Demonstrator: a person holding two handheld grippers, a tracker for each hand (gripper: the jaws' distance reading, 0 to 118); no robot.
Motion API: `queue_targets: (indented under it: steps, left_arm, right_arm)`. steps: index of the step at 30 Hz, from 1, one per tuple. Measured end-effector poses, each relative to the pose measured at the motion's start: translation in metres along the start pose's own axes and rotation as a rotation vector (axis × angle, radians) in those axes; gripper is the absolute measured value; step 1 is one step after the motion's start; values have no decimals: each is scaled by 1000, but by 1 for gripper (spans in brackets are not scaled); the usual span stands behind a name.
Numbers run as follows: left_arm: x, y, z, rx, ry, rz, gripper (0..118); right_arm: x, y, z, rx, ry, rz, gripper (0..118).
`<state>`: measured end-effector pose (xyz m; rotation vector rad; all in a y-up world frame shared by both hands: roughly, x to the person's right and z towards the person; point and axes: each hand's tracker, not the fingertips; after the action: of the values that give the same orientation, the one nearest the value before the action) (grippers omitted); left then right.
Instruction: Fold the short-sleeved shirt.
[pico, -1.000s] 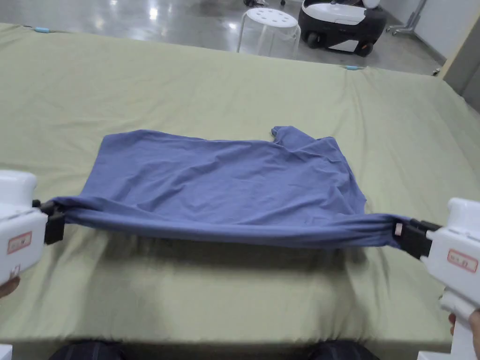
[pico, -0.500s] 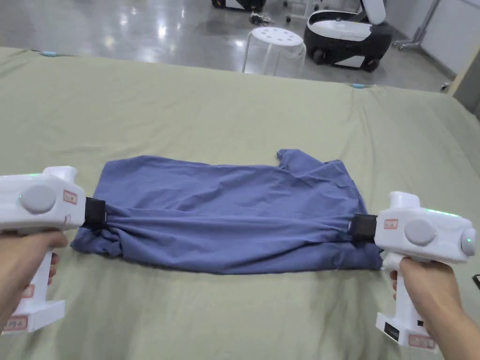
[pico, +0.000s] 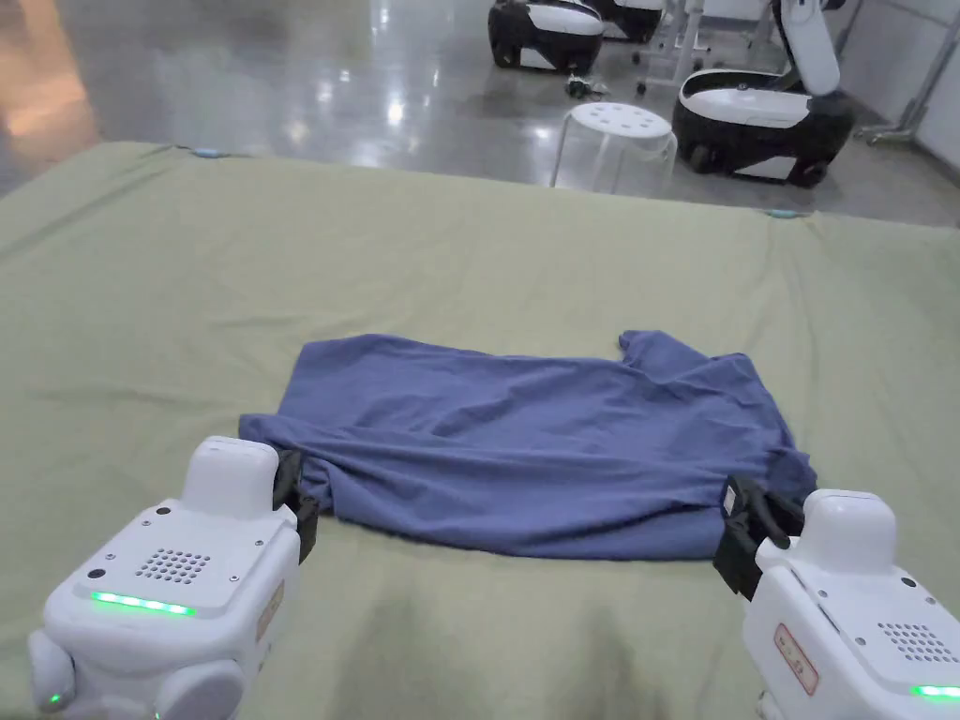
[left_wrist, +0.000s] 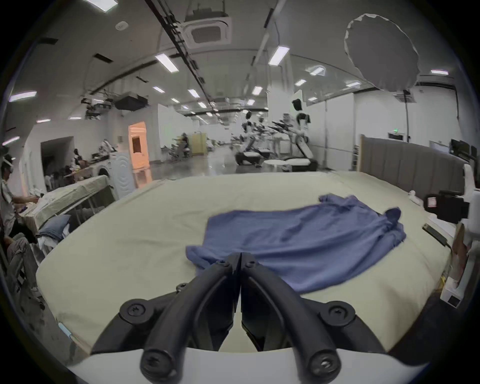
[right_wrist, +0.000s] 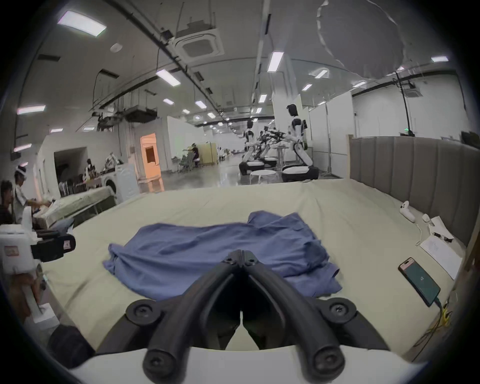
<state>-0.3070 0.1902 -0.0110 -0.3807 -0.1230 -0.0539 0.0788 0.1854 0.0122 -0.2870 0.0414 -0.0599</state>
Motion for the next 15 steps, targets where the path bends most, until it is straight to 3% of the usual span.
queue_targets:
  steps: [4, 5, 6, 7, 8, 15]
  left_arm:
    - [-30, -1, -16, -118, 105, -65, 5]
    - [-46, -2, -26, -160, 94, -32, 16]
    - [-50, -2, -43, -235, 71, 9, 40]
    - [-59, -2, -54, -268, 78, 23, 72]
    - [-66, -2, -68, -302, 72, 20, 79]
    - [-61, -7, -168, -437, 81, -45, 79]
  right_arm:
    - [0, 0, 12, 16, 13, 11, 0]
    - [3, -2, 14, 13, 22, 2, 0]
    - [4, -1, 13, -1, 29, -12, 0]
    - [6, 0, 12, -3, 34, -17, 0]
    - [7, -2, 12, -6, 36, -19, 0]
    - [27, -1, 3, -67, -20, -15, 0]
